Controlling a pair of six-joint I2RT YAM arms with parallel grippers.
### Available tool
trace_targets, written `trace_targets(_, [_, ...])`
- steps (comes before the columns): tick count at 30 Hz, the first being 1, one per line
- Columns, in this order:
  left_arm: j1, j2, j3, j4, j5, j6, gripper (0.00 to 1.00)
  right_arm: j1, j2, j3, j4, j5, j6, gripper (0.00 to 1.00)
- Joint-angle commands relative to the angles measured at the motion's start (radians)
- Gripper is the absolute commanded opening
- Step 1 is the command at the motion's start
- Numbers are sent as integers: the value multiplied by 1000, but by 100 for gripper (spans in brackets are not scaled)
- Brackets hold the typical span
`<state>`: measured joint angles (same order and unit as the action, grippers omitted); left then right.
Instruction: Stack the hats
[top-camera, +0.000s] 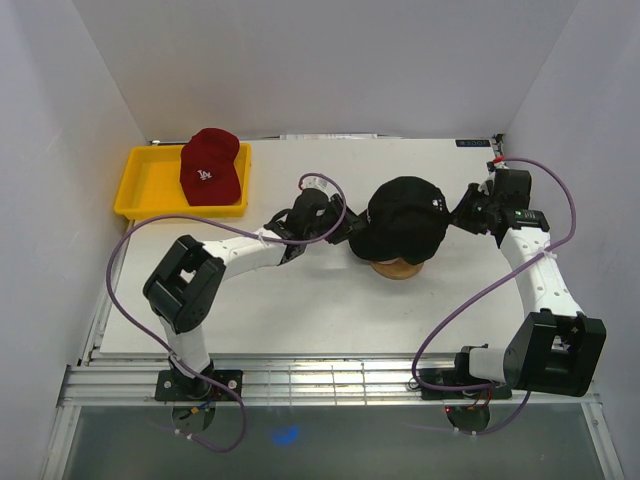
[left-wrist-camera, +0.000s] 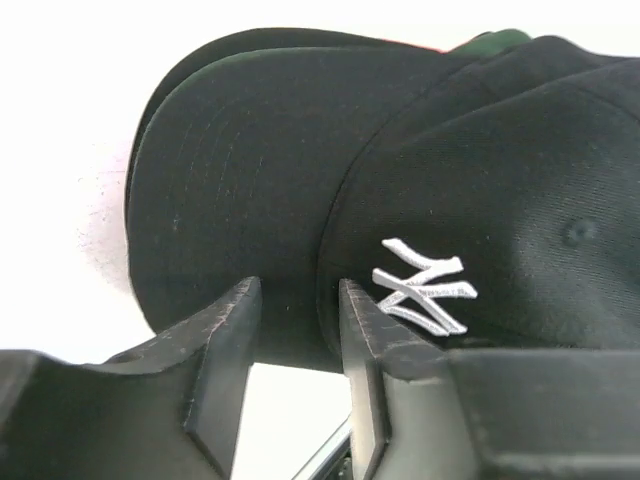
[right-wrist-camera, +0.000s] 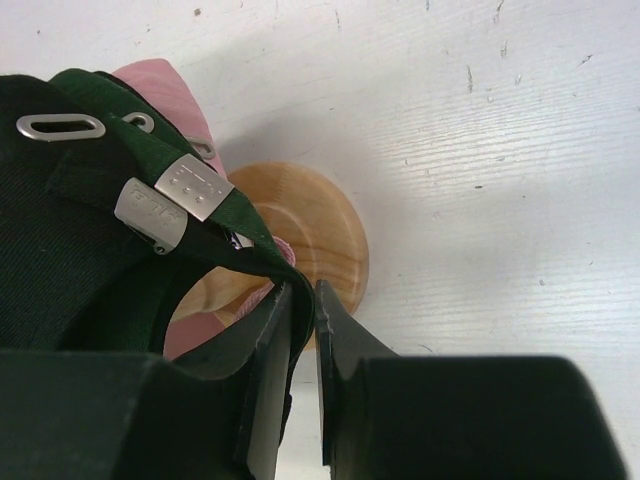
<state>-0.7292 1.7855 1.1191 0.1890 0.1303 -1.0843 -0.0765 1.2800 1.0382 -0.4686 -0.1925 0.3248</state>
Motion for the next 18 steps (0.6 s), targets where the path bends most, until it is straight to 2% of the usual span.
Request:
trace_targets(1, [-22, 21, 15, -54, -3, 9, 46, -5, -4, 0, 27, 8, -3, 20])
trace_targets(4, [-27, 41, 18, -56, -9, 1, 36, -5, -5, -15, 34, 7, -3, 20])
trace_targets(7, [-30, 60, 28, -57, -14, -3, 31, -5, 1, -29, 42, 1, -1, 20])
trace_targets(18, [-33, 129, 82, -79, 2, -20, 29, -8, 50, -87, 58, 47, 0, 19])
